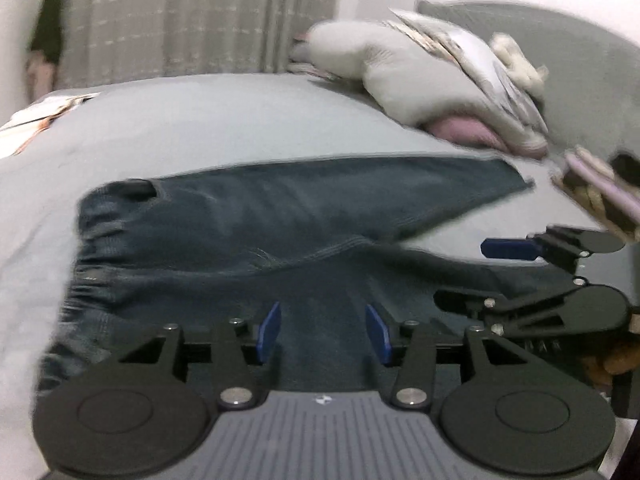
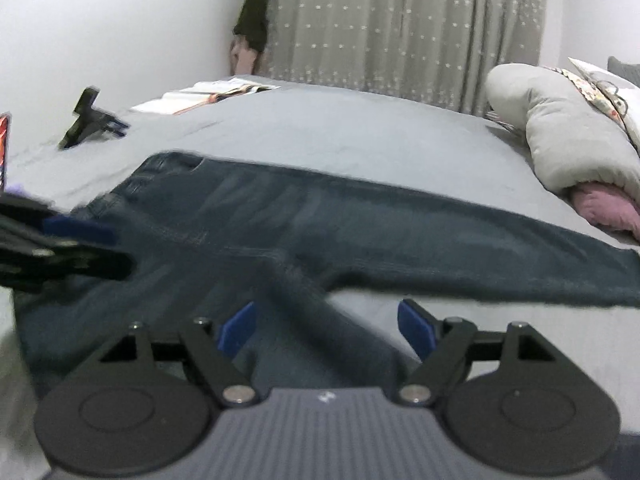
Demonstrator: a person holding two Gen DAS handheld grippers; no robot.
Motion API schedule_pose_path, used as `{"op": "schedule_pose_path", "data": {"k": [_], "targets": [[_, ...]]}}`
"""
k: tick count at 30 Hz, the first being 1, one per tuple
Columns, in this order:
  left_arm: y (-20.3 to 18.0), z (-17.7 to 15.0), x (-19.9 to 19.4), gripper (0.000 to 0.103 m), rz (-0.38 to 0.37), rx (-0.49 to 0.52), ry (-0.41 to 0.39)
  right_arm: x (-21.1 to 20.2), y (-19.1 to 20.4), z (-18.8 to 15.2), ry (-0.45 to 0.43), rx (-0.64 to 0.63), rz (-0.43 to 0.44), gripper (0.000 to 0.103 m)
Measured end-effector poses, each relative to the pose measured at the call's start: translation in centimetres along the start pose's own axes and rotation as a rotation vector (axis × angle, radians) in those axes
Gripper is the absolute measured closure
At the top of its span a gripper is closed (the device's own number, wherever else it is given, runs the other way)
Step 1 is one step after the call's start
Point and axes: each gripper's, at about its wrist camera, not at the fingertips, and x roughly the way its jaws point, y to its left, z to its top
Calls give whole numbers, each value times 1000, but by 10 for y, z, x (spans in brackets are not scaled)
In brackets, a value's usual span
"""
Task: Fold clothes
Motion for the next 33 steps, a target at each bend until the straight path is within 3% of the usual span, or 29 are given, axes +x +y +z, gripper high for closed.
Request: {"op": "schedule_pose_path", "data": {"k": [3,8,15,20,29,33], "targets": [[-10,-11,14,56,19,44,41,-11,-5,-23,19,1,-21,25],[-19,-27,13,53,44,137,9,-37,-42,-58,22,67,-79,19],[-14,-37,6,52,23,113,-16,-85,-142,-114,47,215,-213,10],[-18,-38,5,52,41,124,-24,-114,-204,-145,53,323,-242,8],[-35,-28,3,52,113,106,26,-156,-236,-156,13,357,-186,9],[-52,-24,-2,52,65,93,17,-168,-262,-145,-20,365,-276,10]]}}
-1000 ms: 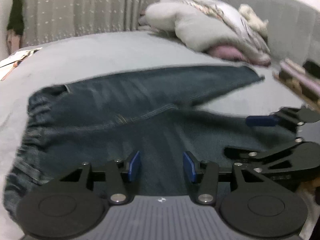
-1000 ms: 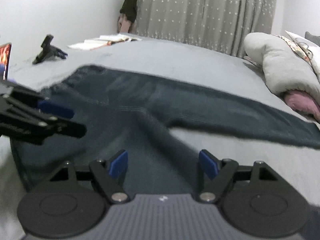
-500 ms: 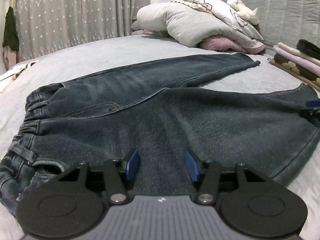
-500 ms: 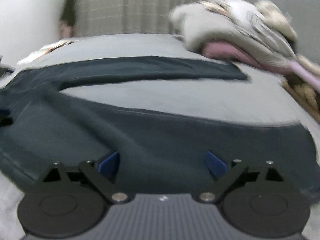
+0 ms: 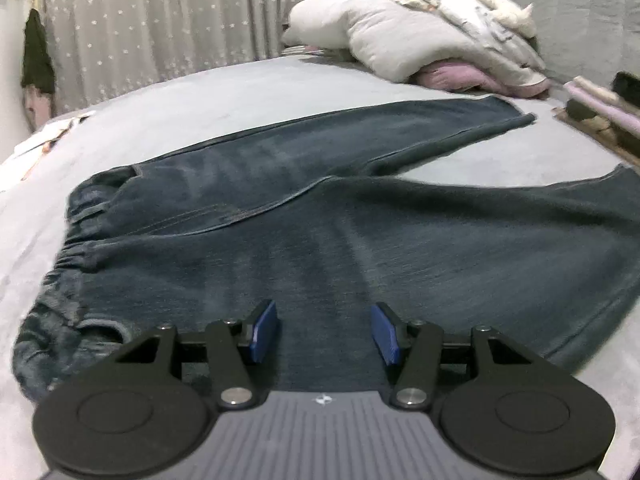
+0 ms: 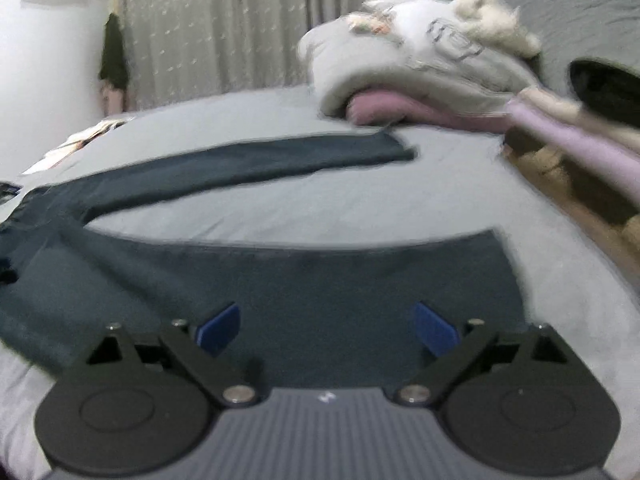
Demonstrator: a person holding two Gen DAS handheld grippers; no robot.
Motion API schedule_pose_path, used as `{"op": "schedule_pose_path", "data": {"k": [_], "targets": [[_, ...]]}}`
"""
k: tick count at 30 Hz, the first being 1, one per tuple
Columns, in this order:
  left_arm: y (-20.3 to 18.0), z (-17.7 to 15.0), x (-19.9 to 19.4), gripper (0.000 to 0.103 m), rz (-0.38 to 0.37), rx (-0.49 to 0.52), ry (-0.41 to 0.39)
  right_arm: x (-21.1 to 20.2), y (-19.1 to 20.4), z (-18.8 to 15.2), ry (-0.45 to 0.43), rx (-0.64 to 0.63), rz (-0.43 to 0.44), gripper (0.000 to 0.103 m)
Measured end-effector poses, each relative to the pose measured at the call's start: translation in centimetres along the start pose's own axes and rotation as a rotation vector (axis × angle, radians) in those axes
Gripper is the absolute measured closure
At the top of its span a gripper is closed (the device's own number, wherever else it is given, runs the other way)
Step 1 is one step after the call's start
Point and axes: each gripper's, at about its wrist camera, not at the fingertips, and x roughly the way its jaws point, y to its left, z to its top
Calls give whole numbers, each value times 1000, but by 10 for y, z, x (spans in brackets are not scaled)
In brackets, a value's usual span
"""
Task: Fold clothes
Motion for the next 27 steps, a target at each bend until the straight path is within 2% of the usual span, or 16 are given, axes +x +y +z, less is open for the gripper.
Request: {"op": "schedule_pose_path", "data": {"k": [3,7,11,15,16,18,19,20,22,27], "targets": [[-13,1,-1,52,-36,12,-25,9,-32,15,-11,18,-124,14],[-38,3,1,52,-118,85,-49,29,-63,24,0,48,-192,18],[-54,6,10,52,-215,102,-33,49,-82,25,12,97,-185,25],[-69,5,13,51,-265,151,-33,77,-95,23,39,142,-155,28],[-72,3,14,51,-271,167,-35,81,-95,21,34,143,-147,33],[-71,-3,17,51,-287,164,-48,86,-92,20,21,129,-126,59],[-69,-4,18,51,-295,156,-51,88,-90,20,16,115,-111,86],[-68,-5,18,51,-302,148,-50,89,-88,22,13,107,-111,97],[-64,-4,18,51,-323,123,-43,86,-82,24,-14,74,-163,99],[-65,-5,16,51,-324,134,-39,78,-74,31,-83,33,-220,100]]}}
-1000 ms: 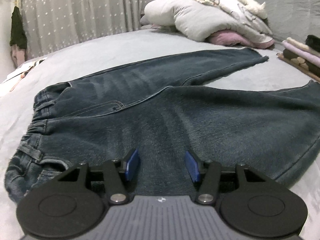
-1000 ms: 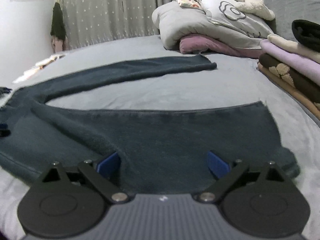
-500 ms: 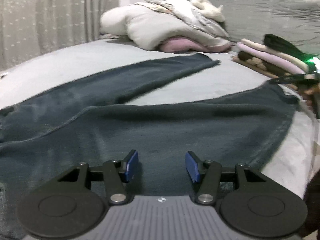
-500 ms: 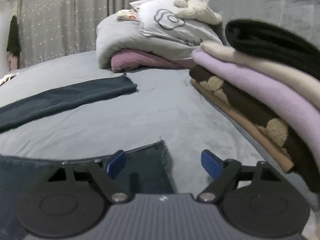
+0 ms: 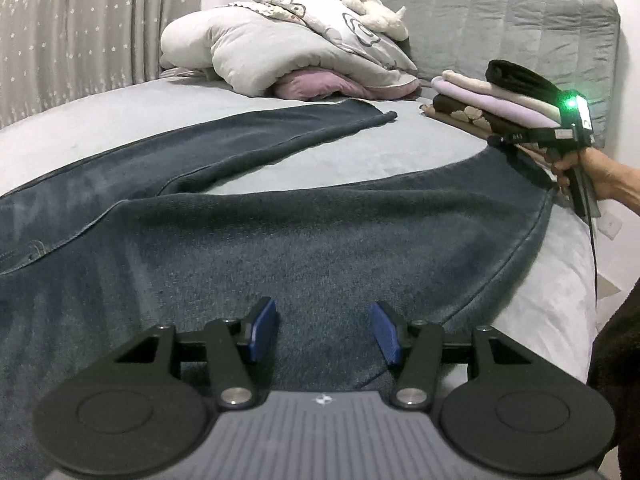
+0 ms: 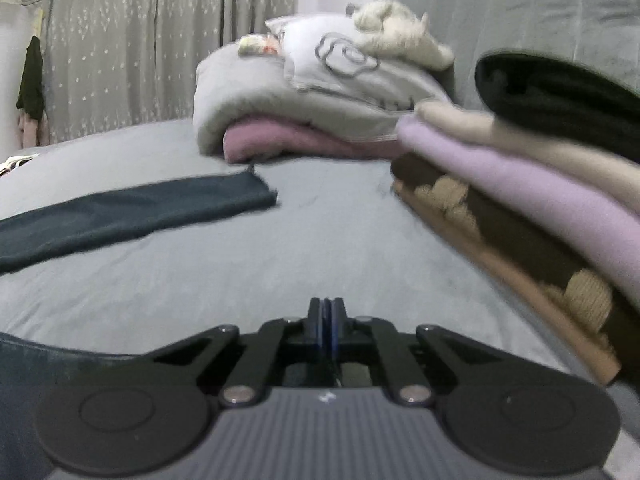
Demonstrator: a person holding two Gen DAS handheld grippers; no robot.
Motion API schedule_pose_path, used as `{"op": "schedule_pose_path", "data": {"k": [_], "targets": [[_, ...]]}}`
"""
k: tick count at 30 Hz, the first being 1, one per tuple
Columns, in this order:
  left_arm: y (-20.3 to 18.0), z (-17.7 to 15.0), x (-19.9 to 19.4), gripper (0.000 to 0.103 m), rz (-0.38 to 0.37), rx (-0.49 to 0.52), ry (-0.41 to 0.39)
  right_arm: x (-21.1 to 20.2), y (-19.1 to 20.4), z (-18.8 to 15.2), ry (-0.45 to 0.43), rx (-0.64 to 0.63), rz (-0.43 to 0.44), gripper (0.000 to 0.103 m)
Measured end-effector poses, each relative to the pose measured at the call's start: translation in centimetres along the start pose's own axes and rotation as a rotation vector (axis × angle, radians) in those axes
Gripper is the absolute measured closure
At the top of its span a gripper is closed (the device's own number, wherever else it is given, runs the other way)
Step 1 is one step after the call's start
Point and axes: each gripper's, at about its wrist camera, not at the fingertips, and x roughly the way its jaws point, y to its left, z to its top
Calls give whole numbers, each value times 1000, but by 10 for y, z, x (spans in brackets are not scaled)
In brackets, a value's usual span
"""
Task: Fold clothes
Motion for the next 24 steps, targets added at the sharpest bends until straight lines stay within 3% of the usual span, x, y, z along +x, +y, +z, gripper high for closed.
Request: {"op": "schedule_pose_path", "data": {"k": [12,13,16,19,24], "targets": [[1,-5,-10,51,-15,34,25,35,19,-9,58,-108,-117,99],[1,-5,-11,51,-14,32,24,34,20,-8,57,-111,-120,96],[0,1,-14,51,-6,23,26,20,22,-4,29,-87,-156,64],[-6,8,-15,51,-9,34,10,-6,31,0,-9,-52,-108,60],[-16,19,-4,51,-28,40,-4,-48,74,-3,-20,-80,59,54]]}}
